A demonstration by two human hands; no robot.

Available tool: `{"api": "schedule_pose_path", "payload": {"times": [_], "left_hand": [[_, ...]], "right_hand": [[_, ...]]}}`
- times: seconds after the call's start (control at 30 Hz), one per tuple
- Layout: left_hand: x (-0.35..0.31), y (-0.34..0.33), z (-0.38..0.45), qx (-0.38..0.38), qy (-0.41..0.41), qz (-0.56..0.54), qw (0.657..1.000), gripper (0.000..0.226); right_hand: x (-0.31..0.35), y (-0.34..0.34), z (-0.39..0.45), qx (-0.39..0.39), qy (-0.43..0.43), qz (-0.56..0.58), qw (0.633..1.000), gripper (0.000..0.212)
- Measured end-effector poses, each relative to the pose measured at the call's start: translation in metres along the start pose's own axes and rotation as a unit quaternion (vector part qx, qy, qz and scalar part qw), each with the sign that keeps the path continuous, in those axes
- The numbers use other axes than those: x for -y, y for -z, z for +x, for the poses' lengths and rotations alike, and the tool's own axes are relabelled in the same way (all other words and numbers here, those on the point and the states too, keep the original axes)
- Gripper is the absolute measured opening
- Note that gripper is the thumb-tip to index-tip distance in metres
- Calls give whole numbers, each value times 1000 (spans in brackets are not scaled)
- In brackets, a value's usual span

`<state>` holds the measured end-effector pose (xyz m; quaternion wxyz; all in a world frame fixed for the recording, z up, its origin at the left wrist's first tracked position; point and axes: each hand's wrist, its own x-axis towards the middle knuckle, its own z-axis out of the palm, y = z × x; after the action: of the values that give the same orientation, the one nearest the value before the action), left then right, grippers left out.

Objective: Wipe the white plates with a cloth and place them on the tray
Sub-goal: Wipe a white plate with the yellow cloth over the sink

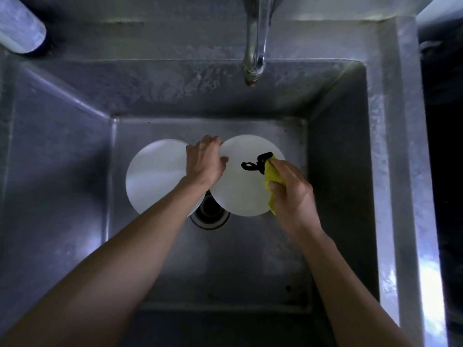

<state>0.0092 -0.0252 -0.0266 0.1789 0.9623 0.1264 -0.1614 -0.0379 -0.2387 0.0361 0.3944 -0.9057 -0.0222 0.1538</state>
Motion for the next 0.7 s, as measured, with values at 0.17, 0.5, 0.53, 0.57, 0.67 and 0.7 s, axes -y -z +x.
{"api": "schedule_pose_path", "payload": {"times": [0.17, 0.5, 0.53, 0.57, 0.67, 0.7], "left_hand": [[2, -3, 5, -16, 8, -25, 1000, 32], [5, 6, 7, -1, 27, -64, 998, 18], [5, 7, 7, 4, 35, -76, 996, 18], [4, 9, 8, 9, 46, -96, 994, 19], [-3, 14, 11, 19, 73, -158, 985, 25], [-5, 16, 12, 21, 75, -165, 983, 25]], "right_hand": [[-1, 1, 1, -6, 6, 7, 1000, 50], [-4, 11, -13, -10, 9, 23, 1000, 51], [-4, 13, -15, -9, 9, 27, 1000, 51], [-4, 15, -16, -8, 8, 30, 999, 51], [-4, 19, -20, -5, -1, 42, 999, 50], [-3, 20, -22, -8, 3, 42, 999, 50]]}}
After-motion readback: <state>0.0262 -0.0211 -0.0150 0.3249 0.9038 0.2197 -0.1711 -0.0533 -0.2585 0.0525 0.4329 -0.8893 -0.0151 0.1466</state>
